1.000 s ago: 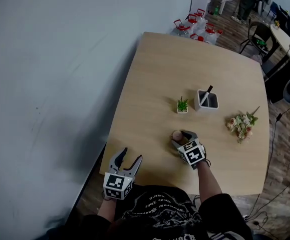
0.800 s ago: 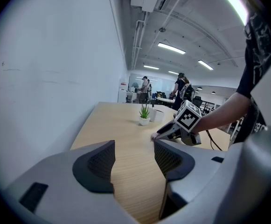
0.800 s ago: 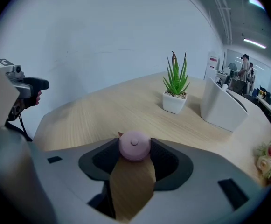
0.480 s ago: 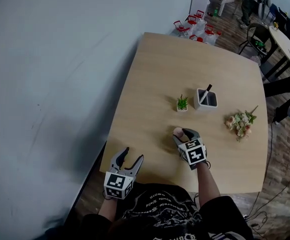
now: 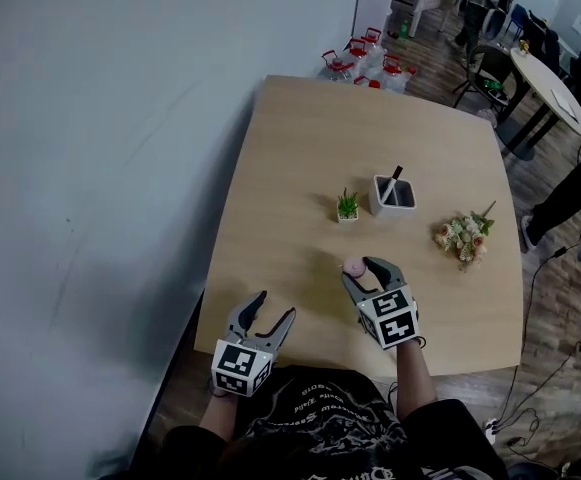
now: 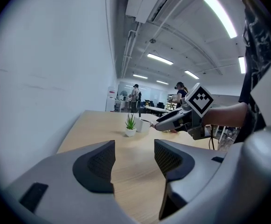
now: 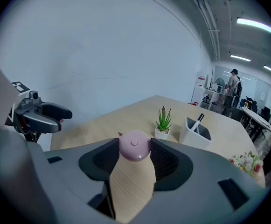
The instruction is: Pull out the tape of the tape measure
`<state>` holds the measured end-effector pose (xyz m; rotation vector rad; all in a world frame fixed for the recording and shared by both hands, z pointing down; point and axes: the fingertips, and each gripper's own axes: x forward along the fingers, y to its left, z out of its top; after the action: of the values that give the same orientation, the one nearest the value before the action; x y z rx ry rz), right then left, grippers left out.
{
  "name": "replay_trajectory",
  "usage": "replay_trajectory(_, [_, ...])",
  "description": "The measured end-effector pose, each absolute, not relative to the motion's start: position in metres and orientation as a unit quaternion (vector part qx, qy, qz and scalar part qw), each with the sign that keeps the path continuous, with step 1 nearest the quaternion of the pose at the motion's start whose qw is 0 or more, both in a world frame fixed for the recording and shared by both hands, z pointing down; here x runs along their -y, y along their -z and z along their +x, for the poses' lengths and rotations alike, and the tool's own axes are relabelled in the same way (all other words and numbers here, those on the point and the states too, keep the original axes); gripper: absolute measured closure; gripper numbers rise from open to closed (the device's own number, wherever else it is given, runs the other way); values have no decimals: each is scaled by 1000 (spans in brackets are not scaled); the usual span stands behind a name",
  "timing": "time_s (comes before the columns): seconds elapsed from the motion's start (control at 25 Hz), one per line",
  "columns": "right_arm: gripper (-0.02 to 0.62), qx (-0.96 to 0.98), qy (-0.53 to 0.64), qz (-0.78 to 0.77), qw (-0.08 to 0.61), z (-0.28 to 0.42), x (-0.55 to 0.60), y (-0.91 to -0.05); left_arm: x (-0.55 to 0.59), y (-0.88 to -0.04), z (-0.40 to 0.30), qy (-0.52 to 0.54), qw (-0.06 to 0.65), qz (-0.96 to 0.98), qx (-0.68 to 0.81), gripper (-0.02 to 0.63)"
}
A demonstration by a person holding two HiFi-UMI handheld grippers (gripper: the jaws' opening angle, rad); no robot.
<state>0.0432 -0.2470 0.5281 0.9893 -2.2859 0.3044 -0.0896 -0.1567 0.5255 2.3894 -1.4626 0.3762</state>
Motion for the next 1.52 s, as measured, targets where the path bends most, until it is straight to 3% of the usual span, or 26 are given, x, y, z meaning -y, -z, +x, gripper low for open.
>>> replay_trajectory(0.72, [370,872,-102,347,331,39,168,-490,161,-502,-22,-109,104,906,396,337])
replay_trajectory(0.96, [370,881,-91,324,331,25,156,-487,161,-500,-22,-102,104,914,379,382])
replay_trajectory(1.44, [370,896,-97,287,324,15,148,-485,155,-496,-14,-123,81,932,330,396])
replay_trajectory(1.52, [370,899,-98,281,322,13,148,-484,154,-495,-12,-123,78,935,325,445])
